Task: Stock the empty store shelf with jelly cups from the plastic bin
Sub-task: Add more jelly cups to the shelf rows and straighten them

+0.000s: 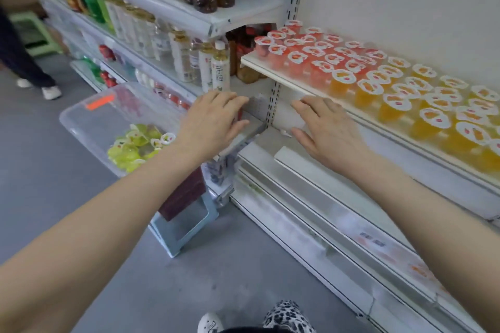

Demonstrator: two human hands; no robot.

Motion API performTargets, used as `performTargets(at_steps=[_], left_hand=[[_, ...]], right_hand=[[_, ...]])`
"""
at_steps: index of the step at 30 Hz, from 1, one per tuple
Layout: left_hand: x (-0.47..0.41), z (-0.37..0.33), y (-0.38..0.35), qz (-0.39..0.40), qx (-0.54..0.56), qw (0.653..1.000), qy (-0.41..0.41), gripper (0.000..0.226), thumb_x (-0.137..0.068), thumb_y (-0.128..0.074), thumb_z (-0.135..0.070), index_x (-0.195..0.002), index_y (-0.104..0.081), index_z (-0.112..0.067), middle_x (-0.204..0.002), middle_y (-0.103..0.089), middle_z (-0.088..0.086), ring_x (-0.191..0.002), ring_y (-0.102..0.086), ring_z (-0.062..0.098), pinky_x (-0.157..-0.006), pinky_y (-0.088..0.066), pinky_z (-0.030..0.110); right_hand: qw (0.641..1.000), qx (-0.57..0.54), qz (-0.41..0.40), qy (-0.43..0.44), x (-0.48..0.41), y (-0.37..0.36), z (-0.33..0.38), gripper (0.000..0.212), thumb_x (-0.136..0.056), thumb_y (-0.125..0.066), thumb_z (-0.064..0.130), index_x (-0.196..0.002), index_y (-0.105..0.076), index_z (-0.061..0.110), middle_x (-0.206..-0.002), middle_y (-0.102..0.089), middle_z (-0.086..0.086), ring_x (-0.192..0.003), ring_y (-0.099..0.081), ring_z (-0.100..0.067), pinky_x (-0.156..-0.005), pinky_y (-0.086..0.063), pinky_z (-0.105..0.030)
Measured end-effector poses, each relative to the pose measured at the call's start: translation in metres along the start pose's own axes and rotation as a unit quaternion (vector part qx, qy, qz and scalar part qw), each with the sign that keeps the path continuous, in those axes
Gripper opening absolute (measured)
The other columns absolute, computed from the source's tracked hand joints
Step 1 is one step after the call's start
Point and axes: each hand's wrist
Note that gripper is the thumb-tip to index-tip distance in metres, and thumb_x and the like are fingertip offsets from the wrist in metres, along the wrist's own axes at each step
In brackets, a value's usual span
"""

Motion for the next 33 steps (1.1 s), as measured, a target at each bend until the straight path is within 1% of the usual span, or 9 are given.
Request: performTargets(at_steps=[3, 8, 12, 15, 20, 25, 28, 30, 33], left_hand=[[0.036, 0.047, -0.007, 0.011, 0.0, 0.999, 0.048, 0.048, -0.094, -0.052, -0.041, -0.133, -0.054, -0.014, -0.124, -0.059, 0.009, -0.112, -0.053, 0.032, -0.096, -0.042, 0.046], [0.09, 0.117, -0.026, 0.023, 0.007, 0.987, 0.157, 0.042, -0.092, -0.061, -0.033, -0.127, -0.06, -0.01, -0.12, -0.062, 0.012, -0.11, -0.055, 0.036, -0.094, -0.044, 0.047], [0.125, 0.167, -0.046, 0.059, 0.009, 0.967, 0.248, 0.042, -0.092, -0.061, -0.031, -0.13, -0.058, -0.013, -0.12, -0.061, 0.011, -0.11, -0.053, 0.036, -0.096, -0.043, 0.044], [0.138, 0.198, -0.06, 0.084, 0.016, 0.948, 0.308, 0.042, -0.092, -0.061, -0.03, -0.132, -0.057, -0.017, -0.121, -0.062, 0.009, -0.11, -0.053, 0.036, -0.093, -0.045, 0.047], [0.133, 0.25, -0.091, 0.116, 0.021, 0.922, 0.37, 0.041, -0.094, -0.059, -0.031, -0.131, -0.057, -0.015, -0.123, -0.061, 0.009, -0.112, -0.052, 0.035, -0.097, -0.043, 0.046], [0.118, 0.291, -0.124, 0.121, 0.035, 0.908, 0.398, 0.039, -0.094, -0.058, -0.029, -0.13, -0.058, -0.014, -0.12, -0.062, 0.008, -0.111, -0.052, 0.034, -0.098, -0.042, 0.044], [0.121, 0.302, -0.14, 0.128, 0.035, 0.904, 0.407, 0.037, -0.094, -0.058, -0.028, -0.128, -0.06, -0.013, -0.118, -0.064, 0.007, -0.11, -0.052, 0.033, -0.1, -0.041, 0.041], [0.126, 0.306, -0.147, 0.128, 0.03, 0.904, 0.407, 0.036, -0.093, -0.059, -0.028, -0.126, -0.062, -0.013, -0.116, -0.065, 0.006, -0.108, -0.053, 0.031, -0.1, -0.04, 0.039], [0.127, 0.308, -0.15, 0.126, 0.026, 0.906, 0.404, 0.036, -0.092, -0.061, -0.028, -0.125, -0.063, -0.014, -0.115, -0.066, 0.004, -0.108, -0.053, 0.03, -0.1, -0.04, 0.039]], right_hand=[[0.999, -0.022, 0.026, 0.039, -0.03, -0.03, 0.044, 0.052, -0.096, -0.052, 0.036, -0.14, -0.047, 0.008, -0.133, -0.052, -0.014, -0.121, -0.049, -0.034, -0.099, -0.039, -0.045], [0.99, -0.075, 0.062, 0.103, -0.08, -0.083, 0.102, 0.048, -0.095, -0.057, 0.029, -0.136, -0.052, 0.005, -0.131, -0.055, -0.016, -0.119, -0.052, -0.035, -0.098, -0.041, -0.045], [0.977, -0.108, 0.094, 0.156, -0.128, -0.134, 0.135, 0.047, -0.093, -0.059, 0.026, -0.135, -0.053, 0.004, -0.127, -0.057, -0.016, -0.117, -0.053, -0.036, -0.099, -0.041, -0.044], [0.964, -0.143, 0.129, 0.183, -0.167, -0.17, 0.155, 0.047, -0.093, -0.06, 0.027, -0.134, -0.054, 0.005, -0.126, -0.058, -0.015, -0.117, -0.053, -0.035, -0.1, -0.039, -0.042], [0.933, -0.178, 0.202, 0.237, -0.237, -0.235, 0.183, 0.047, -0.091, -0.063, 0.025, -0.134, -0.054, 0.009, -0.123, -0.059, -0.013, -0.113, -0.054, -0.035, -0.098, -0.043, -0.044], [0.876, -0.124, 0.347, 0.311, -0.294, -0.303, 0.219, 0.049, -0.09, -0.061, 0.019, -0.137, -0.051, 0.02, -0.134, -0.052, -0.003, -0.123, -0.046, -0.027, -0.1, -0.04, -0.037], [0.823, -0.015, 0.429, 0.372, -0.308, -0.331, 0.244, 0.049, -0.09, -0.061, 0.015, -0.138, -0.051, 0.026, -0.134, -0.048, -0.002, -0.124, -0.044, -0.026, -0.086, -0.043, -0.033], [0.785, 0.075, 0.445, 0.425, -0.31, -0.342, 0.256, 0.048, -0.091, -0.061, 0.015, -0.137, -0.051, 0.025, -0.133, -0.045, -0.006, -0.124, -0.044, -0.027, -0.078, -0.041, -0.034], [0.767, 0.109, 0.433, 0.461, -0.311, -0.352, 0.26, 0.043, -0.09, -0.058, 0.009, -0.133, -0.052, 0.016, -0.131, -0.045, -0.01, -0.123, -0.043, -0.029, -0.086, -0.044, -0.037]])
Point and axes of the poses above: each hand's wrist, its own x-axis away from the middle knuckle, its own y-axis out of the back of the hand, z = x × y
